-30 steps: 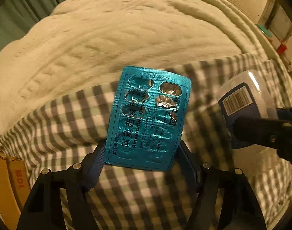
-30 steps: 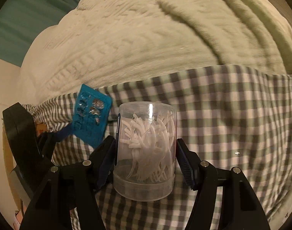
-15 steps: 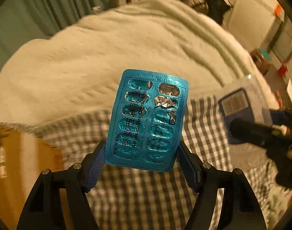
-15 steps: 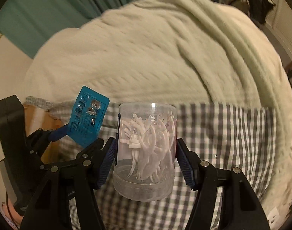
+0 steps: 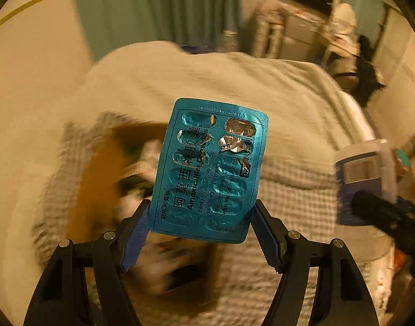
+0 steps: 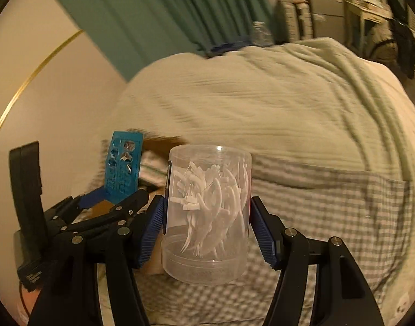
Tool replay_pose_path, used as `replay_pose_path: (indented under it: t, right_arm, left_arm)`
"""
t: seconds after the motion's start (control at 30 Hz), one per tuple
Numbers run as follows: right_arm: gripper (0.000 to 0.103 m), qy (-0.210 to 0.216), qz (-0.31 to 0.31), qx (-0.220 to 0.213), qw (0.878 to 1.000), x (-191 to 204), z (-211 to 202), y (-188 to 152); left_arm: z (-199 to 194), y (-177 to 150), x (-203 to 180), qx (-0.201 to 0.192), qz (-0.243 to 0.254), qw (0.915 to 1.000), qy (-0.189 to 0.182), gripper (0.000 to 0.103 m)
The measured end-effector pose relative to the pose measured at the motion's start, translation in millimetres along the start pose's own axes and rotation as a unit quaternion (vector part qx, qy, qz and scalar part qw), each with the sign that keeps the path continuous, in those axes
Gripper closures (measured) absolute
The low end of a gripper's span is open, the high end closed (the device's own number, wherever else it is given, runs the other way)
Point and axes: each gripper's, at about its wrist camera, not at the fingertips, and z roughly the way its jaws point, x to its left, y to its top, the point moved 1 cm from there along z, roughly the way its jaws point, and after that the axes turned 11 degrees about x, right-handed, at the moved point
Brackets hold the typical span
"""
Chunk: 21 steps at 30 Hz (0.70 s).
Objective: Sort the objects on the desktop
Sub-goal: 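Carry blister pack and cup over the box and open both tools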
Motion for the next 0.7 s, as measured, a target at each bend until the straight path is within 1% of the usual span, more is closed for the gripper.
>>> replay_pose_path:
  t: [0.03, 0.13, 0.2, 0.27, 0.37, 0.4, 0.43, 0.47, 0.5, 0.53, 0.6, 0.67, 0.7]
  right_arm:
    - [0.041, 0.009, -0.003, -0.001, 1.0, 13.3, 3.7, -2.0]
    - [0.041, 0.034, -0.001, 0.002, 0.999, 48.7, 24.6, -10.9]
    - [0.041, 0.039, -0.003, 0.006, 0.999, 69.1, 39.4, -18.0]
    - [0.041, 0.041, -0.006, 0.006, 0.999, 82.2, 50.7, -17.2]
    - [0.039, 0.051, -0.006, -0.008, 0.999, 96.2, 59.0, -12.5]
    - [0.039, 0.065, -0.005, -0.02, 0.998, 98.2, 59.0, -9.5]
    - [0.027, 0.085, -0.004, -0.039, 0.996, 100.5, 56.1, -7.2]
    - [0.019, 0.102, -0.008, -0.061, 0.993, 102.5, 50.1, -3.4]
    - [0.01, 0.097, -0.009, -0.075, 0.992, 100.7, 45.8, -0.8]
    - [0.01, 0.085, -0.01, -0.088, 0.992, 102.8, 40.5, 3.6]
    - [0.01, 0.071, -0.014, -0.103, 0.992, 100.6, 29.3, 8.7]
    - [0.01, 0.058, -0.012, -0.11, 0.992, 94.3, 19.8, 7.4]
    - [0.01, 0.043, -0.009, -0.115, 0.992, 89.1, 14.2, 4.1]
  left_arm:
    - [-2.4, -8.1, 12.9, -0.001, -0.007, 1.0, 0.005, 0.029]
    - [0.2, -27.0, 53.5, 0.009, -0.028, 0.9996, 0.0, 0.029]
    - [4.5, -36.0, 69.8, 0.014, -0.03, 0.9994, 0.009, 0.029]
    - [3.7, -40.2, 81.5, 0.012, -0.033, 0.9993, 0.014, 0.029]
    - [-0.5, -38.8, 95.2, -0.007, -0.045, 0.999, -0.003, 0.028]
    - [-4.1, -39.1, 97.9, -0.018, -0.049, 0.9986, -0.008, 0.026]
    - [-7.5, -37.7, 99.0, -0.031, -0.054, 0.998, -0.01, 0.018]
    - [-10.0, -37.0, 99.4, -0.037, -0.059, 0.9975, -0.009, 0.008]
    - [-15.2, -38.5, 98.3, -0.045, -0.063, 0.997, -0.008, 0.005]
    - [-19.9, -36.5, 95.4, -0.056, -0.062, 0.9965, -0.008, 0.003]
    - [-24.1, -32.9, 94.8, -0.064, -0.054, 0.9965, -0.004, 0.003]
    - [-29.2, -31.8, 92.1, -0.071, -0.045, 0.9964, 0.011, 0.002]
    - [-32.9, -33.6, 88.4, -0.078, -0.039, 0.9961, 0.015, 0.002]
